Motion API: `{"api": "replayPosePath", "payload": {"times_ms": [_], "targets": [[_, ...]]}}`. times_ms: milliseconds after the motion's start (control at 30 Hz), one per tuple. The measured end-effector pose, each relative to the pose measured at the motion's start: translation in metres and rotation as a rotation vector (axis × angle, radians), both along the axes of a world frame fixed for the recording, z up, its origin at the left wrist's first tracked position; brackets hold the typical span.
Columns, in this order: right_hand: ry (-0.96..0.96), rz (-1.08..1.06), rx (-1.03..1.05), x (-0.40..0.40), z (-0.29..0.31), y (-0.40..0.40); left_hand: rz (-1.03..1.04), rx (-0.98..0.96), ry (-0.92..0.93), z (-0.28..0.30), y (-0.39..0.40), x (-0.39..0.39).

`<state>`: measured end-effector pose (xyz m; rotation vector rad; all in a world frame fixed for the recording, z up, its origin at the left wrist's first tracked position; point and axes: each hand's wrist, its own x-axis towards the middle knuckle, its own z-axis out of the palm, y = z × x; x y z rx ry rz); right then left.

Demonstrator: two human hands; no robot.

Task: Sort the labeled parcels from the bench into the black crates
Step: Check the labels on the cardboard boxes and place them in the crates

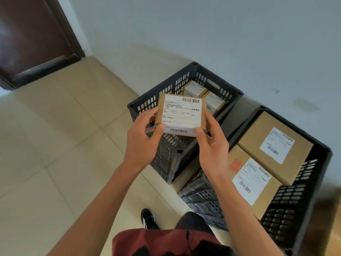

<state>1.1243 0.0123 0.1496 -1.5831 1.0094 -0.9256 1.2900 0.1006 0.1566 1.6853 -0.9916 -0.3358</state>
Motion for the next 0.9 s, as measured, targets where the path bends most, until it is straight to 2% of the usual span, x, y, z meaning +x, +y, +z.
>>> {"api": "replayPosePath", "payload": {"times_ms": [267,467,900], "targets": [[0.004,-0.089,0.012,0.032,-0.014,-0.033,-0.140,0.059,0.053,-0.016,-0.052,0.049],[0.022,-0.159,0.101,0.040,-0.035,-0.079,-0.251,0.207,-0.024,-0.027,-0.107,0.070],[0.176,-0.183,0.223,0.067,-0.074,-0.158,-0.286,0.319,-0.013,-0.075,-0.208,0.105]]}}
